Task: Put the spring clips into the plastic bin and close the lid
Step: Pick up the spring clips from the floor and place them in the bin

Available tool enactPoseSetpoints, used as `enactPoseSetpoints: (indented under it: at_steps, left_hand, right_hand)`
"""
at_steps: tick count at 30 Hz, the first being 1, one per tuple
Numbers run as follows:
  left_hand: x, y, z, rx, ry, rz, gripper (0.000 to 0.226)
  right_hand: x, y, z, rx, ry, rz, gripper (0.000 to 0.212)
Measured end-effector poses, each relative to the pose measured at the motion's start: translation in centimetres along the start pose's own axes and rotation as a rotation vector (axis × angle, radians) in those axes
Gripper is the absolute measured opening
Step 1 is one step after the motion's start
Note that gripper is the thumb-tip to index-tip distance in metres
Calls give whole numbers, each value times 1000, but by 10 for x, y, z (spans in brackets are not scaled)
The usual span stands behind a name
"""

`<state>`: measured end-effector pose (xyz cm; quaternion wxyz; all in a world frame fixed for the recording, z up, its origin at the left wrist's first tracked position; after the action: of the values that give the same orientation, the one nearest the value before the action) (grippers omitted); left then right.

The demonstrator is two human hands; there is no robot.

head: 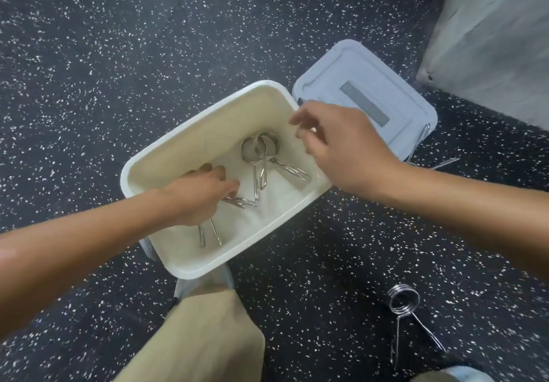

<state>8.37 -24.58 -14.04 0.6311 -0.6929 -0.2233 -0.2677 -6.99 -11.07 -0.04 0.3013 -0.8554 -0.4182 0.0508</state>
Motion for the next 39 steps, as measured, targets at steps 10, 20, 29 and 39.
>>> enactPoseSetpoints:
  at_steps: [10,20,29,39]
  left_hand:
    - [21,-60,-5,162,-86,217,15]
    - [33,-188,78,293,44,493,9]
    - [-9,-190,203,269,368,427,10]
    - [-35,-107,315,45,499,151,18]
  right_hand:
    - [60,-112,113,30,341,170,16]
    - [94,-139,222,127,650,232,16]
    - [78,-113,233,438,520,174,33]
    - [70,-92,246,533,503,134,25]
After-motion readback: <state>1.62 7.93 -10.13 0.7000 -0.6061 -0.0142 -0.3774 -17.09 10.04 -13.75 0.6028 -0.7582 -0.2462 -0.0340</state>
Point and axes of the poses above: each hand's wrist, its own x-axis away from the middle knuckle, its own y-axis out of the palm, z = x × y, the point moved 9 cm from there along -x, towards the middle knuckle, and after that the axes turned 14 degrees about -x, right-handed, at the moved point
